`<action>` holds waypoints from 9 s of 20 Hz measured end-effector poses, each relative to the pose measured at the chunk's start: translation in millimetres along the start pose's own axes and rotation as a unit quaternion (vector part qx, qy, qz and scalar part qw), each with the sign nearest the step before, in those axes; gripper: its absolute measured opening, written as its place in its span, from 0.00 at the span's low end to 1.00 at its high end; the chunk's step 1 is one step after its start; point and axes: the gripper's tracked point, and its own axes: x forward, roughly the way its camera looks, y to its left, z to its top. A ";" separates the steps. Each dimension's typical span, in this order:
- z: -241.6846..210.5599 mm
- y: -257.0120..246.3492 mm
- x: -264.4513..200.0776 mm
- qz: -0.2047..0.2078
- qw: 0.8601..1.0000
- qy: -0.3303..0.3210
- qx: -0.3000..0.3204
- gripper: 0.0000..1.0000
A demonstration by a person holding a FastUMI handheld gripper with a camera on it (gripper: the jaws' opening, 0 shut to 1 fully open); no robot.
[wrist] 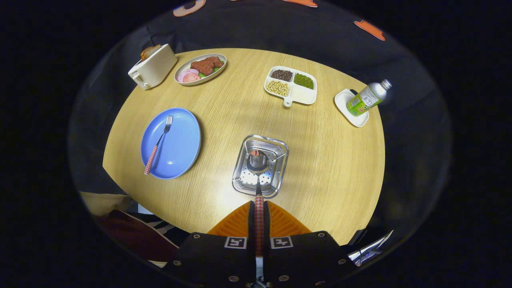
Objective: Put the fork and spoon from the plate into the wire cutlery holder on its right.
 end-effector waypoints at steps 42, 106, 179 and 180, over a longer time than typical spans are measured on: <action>76.3 151.9 -25.3 -0.003 0.945 -0.306 0.118 0.98; 59.7 86.3 -33.6 -0.009 0.949 -0.292 0.118 0.06; 55.3 5.6 -53.0 0.054 0.988 -0.119 0.077 0.99; 60.4 4.5 -63.2 0.046 0.987 -0.141 0.069 0.99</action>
